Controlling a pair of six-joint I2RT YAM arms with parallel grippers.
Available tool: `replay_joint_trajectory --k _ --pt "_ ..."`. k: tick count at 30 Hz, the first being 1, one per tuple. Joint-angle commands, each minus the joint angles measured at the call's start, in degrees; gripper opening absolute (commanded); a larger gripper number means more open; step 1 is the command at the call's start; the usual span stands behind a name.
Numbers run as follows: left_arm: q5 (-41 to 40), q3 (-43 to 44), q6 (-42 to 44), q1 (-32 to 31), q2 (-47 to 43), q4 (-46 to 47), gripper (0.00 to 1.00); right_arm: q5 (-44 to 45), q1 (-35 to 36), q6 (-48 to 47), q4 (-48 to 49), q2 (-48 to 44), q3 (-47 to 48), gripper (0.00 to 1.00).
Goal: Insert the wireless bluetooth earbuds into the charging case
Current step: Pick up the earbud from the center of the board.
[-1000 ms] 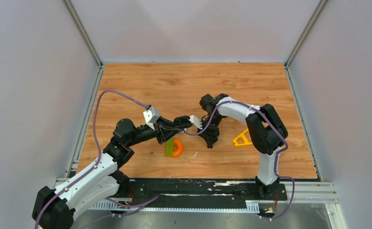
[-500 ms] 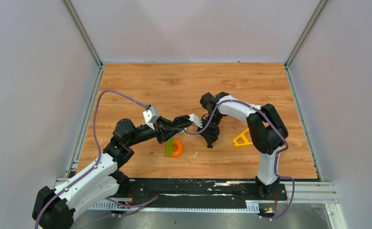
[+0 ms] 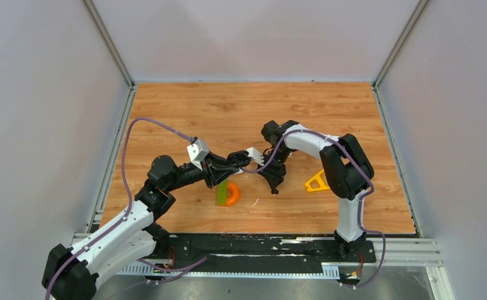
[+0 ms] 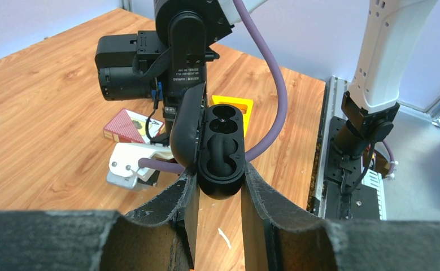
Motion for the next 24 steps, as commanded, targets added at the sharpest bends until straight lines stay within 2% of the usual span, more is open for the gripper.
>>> replay_joint_trajectory --k 1,13,24 --pt "1.12 1.93 0.26 0.08 -0.26 0.54 0.01 -0.68 -0.47 -0.04 0.77 -0.19 0.34 0.32" --pt "1.46 1.96 -0.16 0.06 0.35 1.13 0.01 -2.53 -0.43 -0.98 -1.99 -1.94 -1.73 0.34" --pt "1.47 1.95 -0.16 0.04 0.27 1.15 0.01 -5.13 -0.45 -1.21 -4.14 0.06 -0.25 0.29"
